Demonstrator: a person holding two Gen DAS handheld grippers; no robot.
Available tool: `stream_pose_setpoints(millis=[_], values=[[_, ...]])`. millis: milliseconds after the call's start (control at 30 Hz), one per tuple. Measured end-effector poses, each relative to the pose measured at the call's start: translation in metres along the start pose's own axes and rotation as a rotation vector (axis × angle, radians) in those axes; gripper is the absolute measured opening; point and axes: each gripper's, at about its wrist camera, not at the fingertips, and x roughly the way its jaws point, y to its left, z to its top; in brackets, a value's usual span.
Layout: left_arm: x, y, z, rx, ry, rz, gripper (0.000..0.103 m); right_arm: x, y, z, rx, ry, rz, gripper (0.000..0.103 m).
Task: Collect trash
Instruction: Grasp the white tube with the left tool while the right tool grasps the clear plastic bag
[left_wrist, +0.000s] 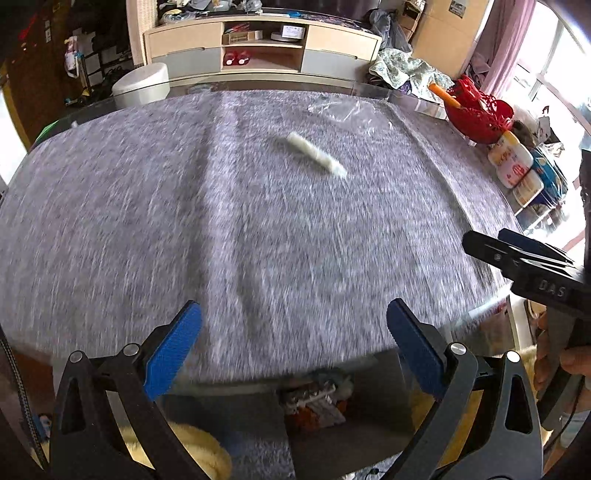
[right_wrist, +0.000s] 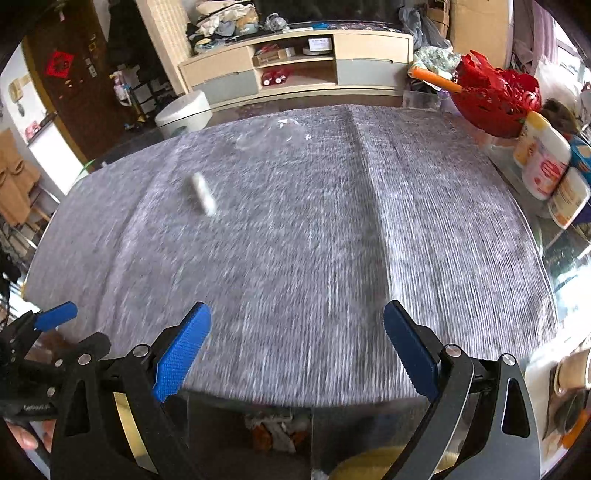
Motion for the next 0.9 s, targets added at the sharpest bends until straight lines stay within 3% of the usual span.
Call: stream_pose_setpoints(millis=[233,433,667,900], values=[[0.036,-0.003,0.037,-0.003,0.015,-0.003,0.094,0.027,-0.010,0.036,0.021,-0.005,-0.016,0.095],[0.062,-0.011,0.069,-0.011,0.021,-0.045,0.085,0.046,-0.009,0.077,0.013,-0.033,-0.023,0.095],[0.093,-0.027,0.105,0.005,0.008,-0.052,0.063,0.064,-0.014,0.113,0.016,-0.068,-0.014,0.093],[0.117,-0.032,0.122,0.029,0.010,0.009,0.054,0.083,-0.005,0.139,-0.009,-0.076,0.016,0.091]])
